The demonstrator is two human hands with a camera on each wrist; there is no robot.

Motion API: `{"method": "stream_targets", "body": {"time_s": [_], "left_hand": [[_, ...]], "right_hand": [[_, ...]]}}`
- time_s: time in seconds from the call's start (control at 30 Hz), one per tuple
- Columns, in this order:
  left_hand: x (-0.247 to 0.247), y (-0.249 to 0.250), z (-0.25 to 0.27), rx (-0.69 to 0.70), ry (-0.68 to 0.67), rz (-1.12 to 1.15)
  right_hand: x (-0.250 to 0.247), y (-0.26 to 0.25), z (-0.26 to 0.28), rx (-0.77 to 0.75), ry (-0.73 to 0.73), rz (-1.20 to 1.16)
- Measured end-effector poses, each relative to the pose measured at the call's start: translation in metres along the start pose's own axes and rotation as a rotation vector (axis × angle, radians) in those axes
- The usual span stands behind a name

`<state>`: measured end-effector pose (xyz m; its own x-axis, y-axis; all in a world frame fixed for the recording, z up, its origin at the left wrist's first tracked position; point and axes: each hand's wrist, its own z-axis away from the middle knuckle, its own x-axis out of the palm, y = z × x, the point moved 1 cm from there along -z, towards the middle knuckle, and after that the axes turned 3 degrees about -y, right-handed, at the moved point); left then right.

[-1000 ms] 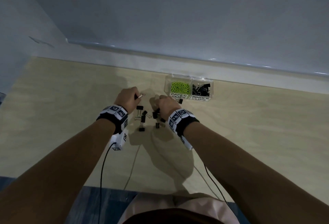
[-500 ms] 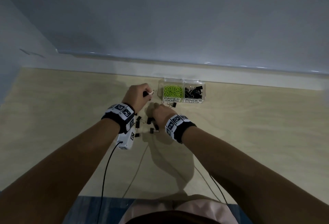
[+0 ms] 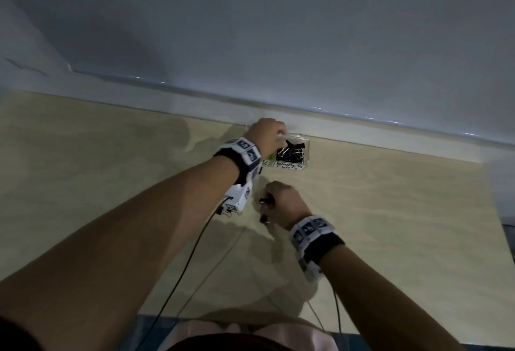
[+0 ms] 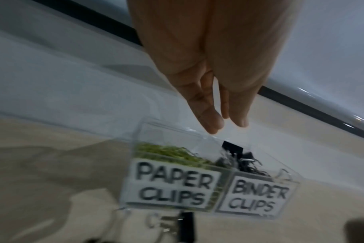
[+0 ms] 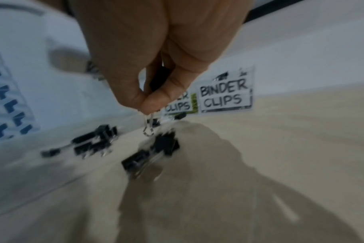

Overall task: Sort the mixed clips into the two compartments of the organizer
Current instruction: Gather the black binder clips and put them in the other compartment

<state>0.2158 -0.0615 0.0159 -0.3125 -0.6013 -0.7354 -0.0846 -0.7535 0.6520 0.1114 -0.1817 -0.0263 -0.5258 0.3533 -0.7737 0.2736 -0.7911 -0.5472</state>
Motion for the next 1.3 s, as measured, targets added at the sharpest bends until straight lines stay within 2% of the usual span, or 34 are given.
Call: {"method": "stream_targets", "body": {"time_s": [0.13, 0.2, 0.23, 0.3, 0.4, 0.47, 0.53, 0.6, 0.67, 0.8, 0.9, 1.0, 1.07, 1.13, 1.3], "left_hand": [[-0.033, -0.061, 0.043, -0.111, 0.153, 0.006], [-0.045, -0.097, 0.07, -0.201, 0.151, -0.08], [-0.047, -0.113, 0.083, -0.271, 0.104, -0.145], [-0.045, -0.135, 0.106, -0.426, -0.007, -0.236], [-0.029, -0.148, 0.126, -0.554, -0.04, -0.157], [-0.018, -0.147, 0.129, -0.549, 0.001, -0.116], [-0.011, -0.141, 0.129, -0.513, 0.053, -0.115], [-0.009, -0.135, 0.129, -0.465, 0.078, -0.1], [-0.01, -0.135, 0.13, -0.434, 0.096, -0.058], [-0.017, -0.139, 0.143, -0.332, 0.099, 0.023], [-0.014, -0.134, 0.155, -0.237, -0.058, -0.037], [0.001, -0.128, 0.167, -0.215, -0.19, -0.163], [0.011, -0.13, 0.173, -0.216, -0.148, -0.189], [0.015, -0.13, 0.175, -0.222, -0.093, -0.192], [0.017, -0.125, 0.172, -0.243, -0.053, -0.211]], "right_hand": [[-0.045, 0.022, 0.0, 0.037, 0.345, -0.118], [-0.068, 0.031, -0.011, 0.066, 0.481, -0.099], [-0.075, 0.036, -0.019, 0.082, 0.508, -0.072], [-0.085, 0.04, -0.034, 0.131, 0.465, -0.003], [-0.081, 0.035, -0.039, 0.206, 0.36, 0.164], [-0.069, 0.02, -0.034, 0.15, 0.43, 0.233], [-0.052, 0.0, -0.031, -0.008, 0.454, 0.238], [-0.03, -0.018, -0.035, -0.091, 0.28, 0.229], [-0.011, -0.03, -0.041, -0.075, 0.064, 0.251], [0.008, -0.035, -0.054, -0.072, -0.128, 0.365], [0.01, -0.03, -0.058, -0.073, -0.177, 0.424], [0.006, -0.024, -0.058, -0.041, -0.23, 0.44], [0.004, -0.022, -0.058, -0.038, -0.23, 0.428], [0.002, -0.028, -0.055, -0.066, -0.169, 0.366], [0.02, -0.071, -0.053, -0.177, -0.109, 0.248]]}}
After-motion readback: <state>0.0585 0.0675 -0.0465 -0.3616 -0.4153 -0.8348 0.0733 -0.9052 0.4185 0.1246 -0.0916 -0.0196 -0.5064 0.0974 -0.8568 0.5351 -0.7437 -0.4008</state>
